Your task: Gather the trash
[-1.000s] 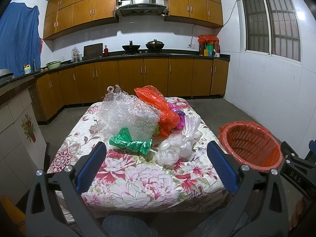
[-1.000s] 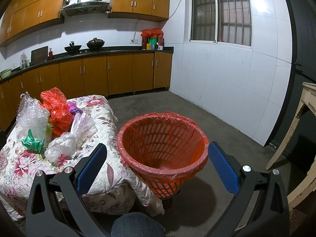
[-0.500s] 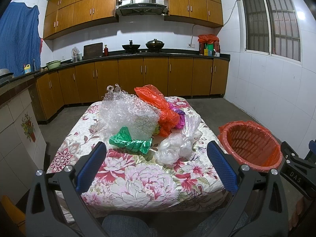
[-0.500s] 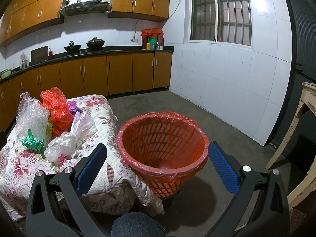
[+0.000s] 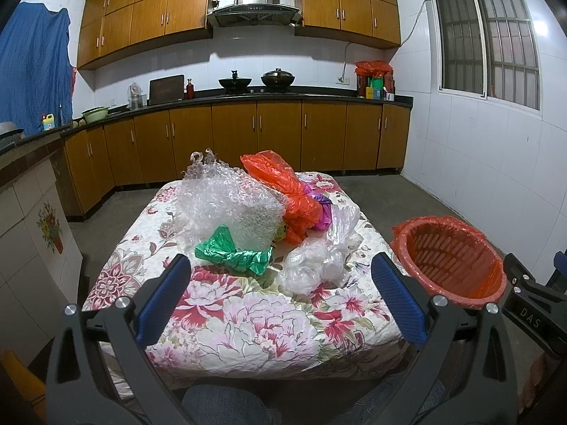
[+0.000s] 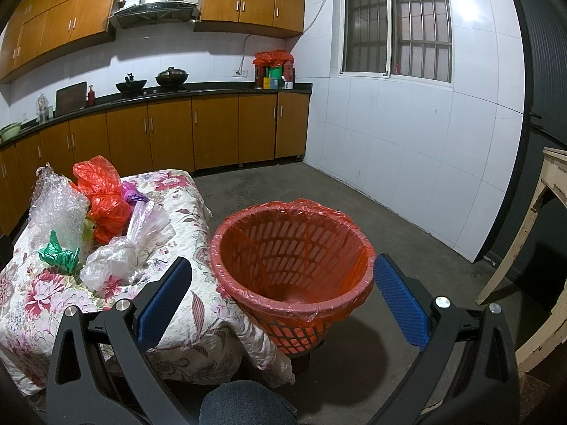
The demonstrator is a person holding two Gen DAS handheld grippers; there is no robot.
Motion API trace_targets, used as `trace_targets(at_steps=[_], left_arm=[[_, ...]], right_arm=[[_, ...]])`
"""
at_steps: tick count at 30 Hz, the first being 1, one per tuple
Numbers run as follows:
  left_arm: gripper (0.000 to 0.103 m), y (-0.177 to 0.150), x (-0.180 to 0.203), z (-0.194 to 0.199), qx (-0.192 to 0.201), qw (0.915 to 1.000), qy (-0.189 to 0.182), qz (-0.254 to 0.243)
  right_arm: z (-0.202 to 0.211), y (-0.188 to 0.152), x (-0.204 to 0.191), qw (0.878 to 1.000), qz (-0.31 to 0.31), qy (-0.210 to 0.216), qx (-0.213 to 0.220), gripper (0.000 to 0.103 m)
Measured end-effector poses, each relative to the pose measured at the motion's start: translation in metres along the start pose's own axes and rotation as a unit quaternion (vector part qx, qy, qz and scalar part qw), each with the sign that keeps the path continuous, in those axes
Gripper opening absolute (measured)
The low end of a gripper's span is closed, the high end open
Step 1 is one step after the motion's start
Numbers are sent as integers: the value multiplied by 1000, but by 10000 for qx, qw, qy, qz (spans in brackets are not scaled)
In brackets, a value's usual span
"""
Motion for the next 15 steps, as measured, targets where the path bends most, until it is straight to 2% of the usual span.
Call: trace_targets(at_steps=[15], left_arm=[[99,0,0,0,-11,10000,-7,4]], right_arm=[[-1,0,-1,10000,3,-1,-6,101]])
Point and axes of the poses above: each gripper's, at about its wrist camera, not at the fingertips, and z roughly against the way its jaws point, x to its right, y to its top, the point moved 6 cm from there along -z, roughly the way its jaws point, and after that the axes turned 14 degrees about -z, right-handed, at the moved point
